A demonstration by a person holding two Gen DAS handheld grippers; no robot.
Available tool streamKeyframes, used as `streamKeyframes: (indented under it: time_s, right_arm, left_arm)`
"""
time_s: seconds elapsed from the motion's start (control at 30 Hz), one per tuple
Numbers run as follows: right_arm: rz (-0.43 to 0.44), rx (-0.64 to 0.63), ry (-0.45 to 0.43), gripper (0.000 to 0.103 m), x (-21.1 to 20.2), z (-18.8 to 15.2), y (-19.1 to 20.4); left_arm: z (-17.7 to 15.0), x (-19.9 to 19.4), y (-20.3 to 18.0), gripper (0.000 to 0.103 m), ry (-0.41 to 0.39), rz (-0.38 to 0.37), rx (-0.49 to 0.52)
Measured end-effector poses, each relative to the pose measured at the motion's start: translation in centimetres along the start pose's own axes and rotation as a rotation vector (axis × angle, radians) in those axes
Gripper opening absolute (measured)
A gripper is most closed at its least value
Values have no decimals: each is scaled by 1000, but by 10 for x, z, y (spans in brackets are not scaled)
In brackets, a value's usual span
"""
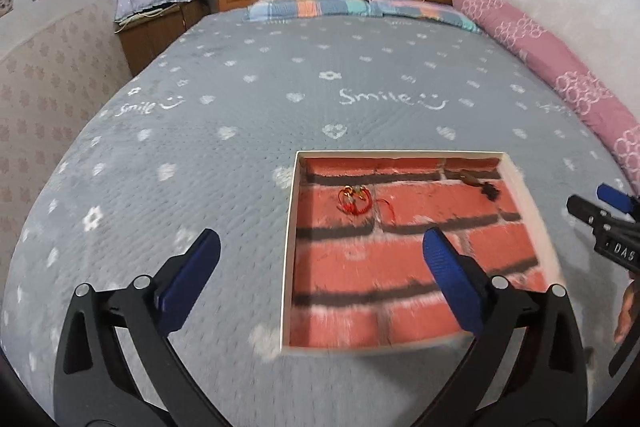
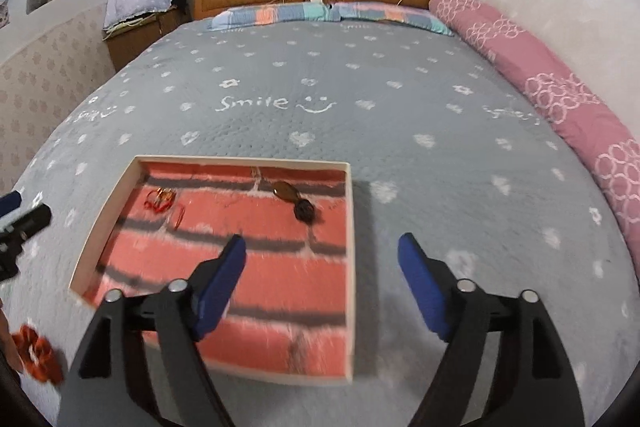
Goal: Organize jewelry
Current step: 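Open both tools to release the items in the tray and withdraw, then grasp the black hair tie with the left tool while the right tool grasps the black claw clip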
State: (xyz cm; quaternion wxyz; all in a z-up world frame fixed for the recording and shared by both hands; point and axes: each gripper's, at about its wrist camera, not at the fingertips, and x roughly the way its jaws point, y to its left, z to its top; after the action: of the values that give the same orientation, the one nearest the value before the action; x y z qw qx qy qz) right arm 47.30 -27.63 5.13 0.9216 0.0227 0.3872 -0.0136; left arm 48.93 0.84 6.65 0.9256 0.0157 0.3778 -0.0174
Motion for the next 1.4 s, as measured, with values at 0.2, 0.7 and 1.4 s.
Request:
streamKeyframes:
  time_s: [0.2, 0.7, 1.4]
  right_arm:
    - [3, 55, -18, 80, -58, -46, -21]
    - [27, 75, -29, 80, -158, -202, -23]
    - [16, 19, -84, 80, -211, -307, 1]
  left_arm:
    - [-31, -69, 1, 98, -66, -36, -18]
    - [-171, -160, 14, 98, -54, -123, -85]
    - [-306, -181, 29, 98, 22, -102, -156]
